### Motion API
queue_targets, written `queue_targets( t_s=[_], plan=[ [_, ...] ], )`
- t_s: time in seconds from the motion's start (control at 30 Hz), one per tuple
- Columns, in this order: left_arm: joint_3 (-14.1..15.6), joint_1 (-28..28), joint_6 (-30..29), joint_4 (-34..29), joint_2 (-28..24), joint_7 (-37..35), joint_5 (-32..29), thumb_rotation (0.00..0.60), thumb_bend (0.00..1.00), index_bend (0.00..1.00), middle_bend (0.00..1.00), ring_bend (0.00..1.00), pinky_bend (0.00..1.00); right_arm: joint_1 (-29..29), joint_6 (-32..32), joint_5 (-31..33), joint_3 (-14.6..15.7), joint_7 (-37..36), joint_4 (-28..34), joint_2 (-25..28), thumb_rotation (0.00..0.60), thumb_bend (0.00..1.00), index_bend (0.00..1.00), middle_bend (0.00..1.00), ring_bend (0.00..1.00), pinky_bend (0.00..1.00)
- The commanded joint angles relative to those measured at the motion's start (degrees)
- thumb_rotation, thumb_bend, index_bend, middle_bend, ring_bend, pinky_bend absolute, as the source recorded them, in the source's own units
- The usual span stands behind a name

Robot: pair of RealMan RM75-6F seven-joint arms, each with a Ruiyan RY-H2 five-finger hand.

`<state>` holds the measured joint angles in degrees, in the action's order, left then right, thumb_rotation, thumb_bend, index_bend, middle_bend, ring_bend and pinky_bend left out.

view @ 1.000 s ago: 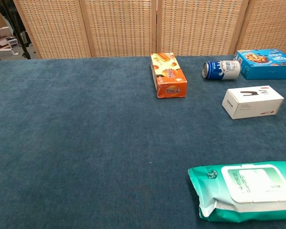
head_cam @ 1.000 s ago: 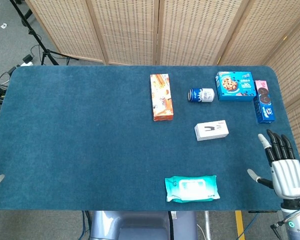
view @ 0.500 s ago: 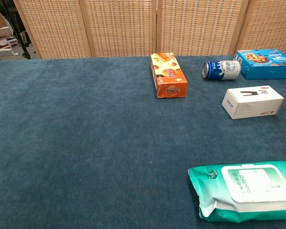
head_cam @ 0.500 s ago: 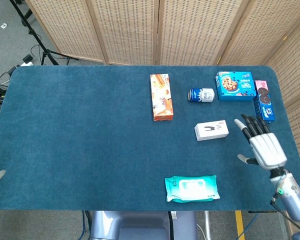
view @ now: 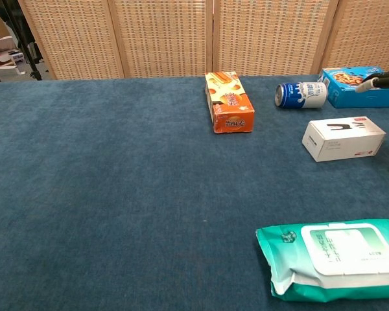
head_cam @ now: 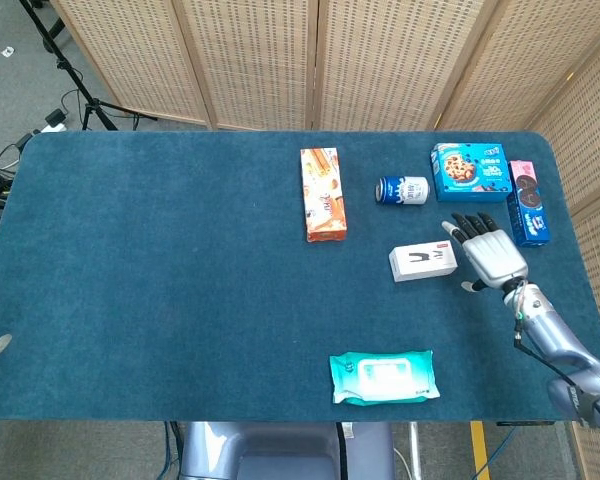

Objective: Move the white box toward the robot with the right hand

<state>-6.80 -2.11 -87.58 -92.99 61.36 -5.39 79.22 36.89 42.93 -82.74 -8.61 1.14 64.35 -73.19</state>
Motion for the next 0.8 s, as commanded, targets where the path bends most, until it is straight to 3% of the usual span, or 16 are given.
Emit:
queue_targets(
  t_s=[0.03, 0.2, 0.33, 0.43, 0.63, 0.8],
  plan=[
    [-0.13, -0.26, 0.52, 0.04, 0.16, 0.38, -0.44, 0.600, 0.00, 0.00, 0.00, 0.00, 0.00, 1.15, -0.83, 0.27, 0.84, -1.46, -2.20, -1.82, 0.600, 0.00, 0.03, 0.02, 0.00, 0.06],
    [-0.17, -0.57, 0.88, -0.16, 0.52, 1.48, -0.64, 0.600, 0.00, 0.00, 0.00, 0.00, 0.00, 2.12, 1.14, -1.86, 1.90, -5.07, -6.89, -5.58, 0.600, 0.00, 0.13, 0.11, 0.02, 0.13],
    [-0.14, -0.70, 1.03, -0.32, 0.70, 2.13, -0.73, 0.600, 0.00, 0.00, 0.00, 0.00, 0.00, 2.49, 3.20, -3.40, 2.69, -9.11, -10.52, -8.55, 0.600, 0.08, 0.21, 0.18, 0.08, 0.17],
    [-0.10, -0.78, 1.14, -0.38, 0.78, 2.41, -0.73, 0.600, 0.00, 0.00, 0.00, 0.00, 0.00, 2.95, 3.80, -4.24, 3.42, -10.98, -13.79, -10.71, 0.600, 0.16, 0.26, 0.23, 0.13, 0.20],
    [-0.05, -0.60, 0.94, -0.20, 0.78, 2.06, -0.75, 0.600, 0.00, 0.00, 0.00, 0.00, 0.00, 2.88, 7.90, -5.02, 3.60, -15.97, -19.39, -14.89, 0.600, 0.42, 0.43, 0.46, 0.32, 0.28],
    [-0.03, -0.44, 0.79, -0.11, 0.50, 1.21, -0.59, 0.600, 0.00, 0.00, 0.00, 0.00, 0.00, 2.74, 9.32, -5.66, 4.31, -19.05, -17.29, -12.94, 0.600, 0.56, 0.50, 0.51, 0.36, 0.28]
  ],
)
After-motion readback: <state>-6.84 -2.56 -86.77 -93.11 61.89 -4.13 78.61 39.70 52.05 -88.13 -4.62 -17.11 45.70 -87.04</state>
